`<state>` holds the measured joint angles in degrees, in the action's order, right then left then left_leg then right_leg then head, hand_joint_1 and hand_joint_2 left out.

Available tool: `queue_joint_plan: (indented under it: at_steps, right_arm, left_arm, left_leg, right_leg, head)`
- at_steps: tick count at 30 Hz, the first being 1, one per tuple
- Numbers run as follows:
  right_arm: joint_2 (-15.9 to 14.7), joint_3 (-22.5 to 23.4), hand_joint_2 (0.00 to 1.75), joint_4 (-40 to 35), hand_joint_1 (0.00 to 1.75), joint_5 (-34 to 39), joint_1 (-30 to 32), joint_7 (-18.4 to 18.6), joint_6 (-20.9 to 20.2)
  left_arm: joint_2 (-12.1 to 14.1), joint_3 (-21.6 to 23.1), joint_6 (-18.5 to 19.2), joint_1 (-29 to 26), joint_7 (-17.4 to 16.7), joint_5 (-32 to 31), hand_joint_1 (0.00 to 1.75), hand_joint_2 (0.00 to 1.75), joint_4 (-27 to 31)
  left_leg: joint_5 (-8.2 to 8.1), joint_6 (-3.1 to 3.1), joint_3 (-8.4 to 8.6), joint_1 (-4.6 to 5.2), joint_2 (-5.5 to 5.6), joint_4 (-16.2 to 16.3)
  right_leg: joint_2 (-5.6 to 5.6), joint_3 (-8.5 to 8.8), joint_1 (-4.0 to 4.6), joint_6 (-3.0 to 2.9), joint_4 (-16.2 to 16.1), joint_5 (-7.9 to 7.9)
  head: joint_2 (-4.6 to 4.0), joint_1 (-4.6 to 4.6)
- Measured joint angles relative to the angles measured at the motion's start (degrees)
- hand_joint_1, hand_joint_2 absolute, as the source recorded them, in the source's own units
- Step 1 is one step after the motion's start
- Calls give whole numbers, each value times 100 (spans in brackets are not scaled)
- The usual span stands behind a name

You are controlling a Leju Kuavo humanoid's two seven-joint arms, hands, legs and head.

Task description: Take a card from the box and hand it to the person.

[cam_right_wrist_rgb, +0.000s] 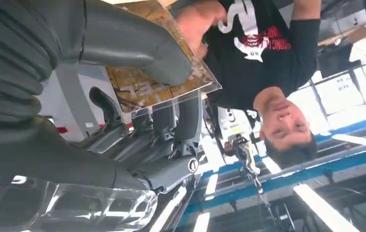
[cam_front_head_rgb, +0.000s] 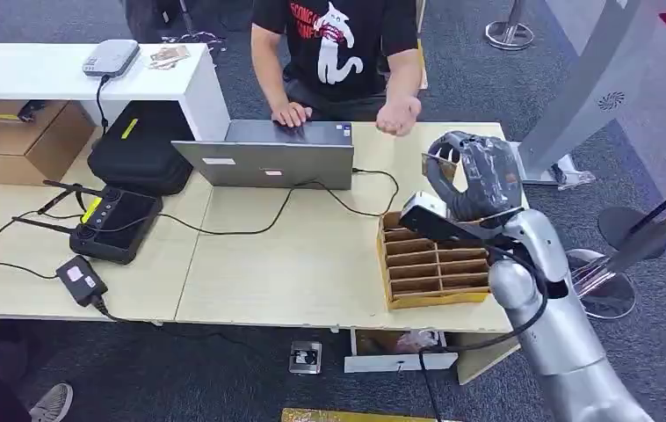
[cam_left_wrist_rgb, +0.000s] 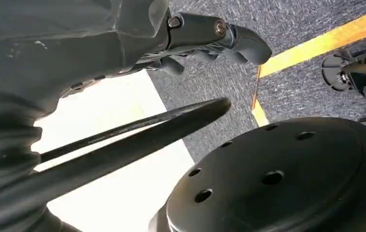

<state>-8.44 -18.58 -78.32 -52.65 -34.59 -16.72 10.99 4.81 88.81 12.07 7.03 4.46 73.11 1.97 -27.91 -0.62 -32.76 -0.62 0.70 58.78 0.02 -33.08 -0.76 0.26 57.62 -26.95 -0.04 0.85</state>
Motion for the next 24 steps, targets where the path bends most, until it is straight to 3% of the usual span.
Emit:
queue_joint_plan:
  at_steps: [6,10,12,13,24]
  right_arm:
    - [326,-142,175,852,154,116,-534,-98,83]
    - [549,-230,175,1361,164,208,-834,-120,92]
    - [617,-239,175,1477,155,208,-897,-120,94]
    - [650,-241,175,1547,0,208,-933,-120,94]
    - [853,-258,175,2128,0,219,-1163,-166,127]
  left_arm:
    - [4,0,2,6,0,59,0,175,0]
    - [4,2,0,3,0,129,0,175,0]
    - [4,0,-2,-1,0,133,0,175,0]
    - [4,0,-4,-2,0,149,0,175,0]
    - [2,0,-13,-19,2,240,0,175,0]
  left_leg:
    - [0,0,-1,-1,4,0]
    - [0,0,-1,-1,3,0]
    - [0,0,-1,-1,5,0]
    - [0,0,-1,-1,4,0]
    - [0,0,-1,-1,4,0]
  right_leg:
    - [-4,0,1,0,1,0]
    - [-2,-1,1,0,2,-1]
    - [-4,-1,1,0,2,-1]
    - [-4,-1,1,0,2,-1]
    - [-4,-1,1,0,2,0]
  head:
    - [0,-2]
    - [0,-2]
    - [0,-2]
    - [0,-2]
    - [0,-2]
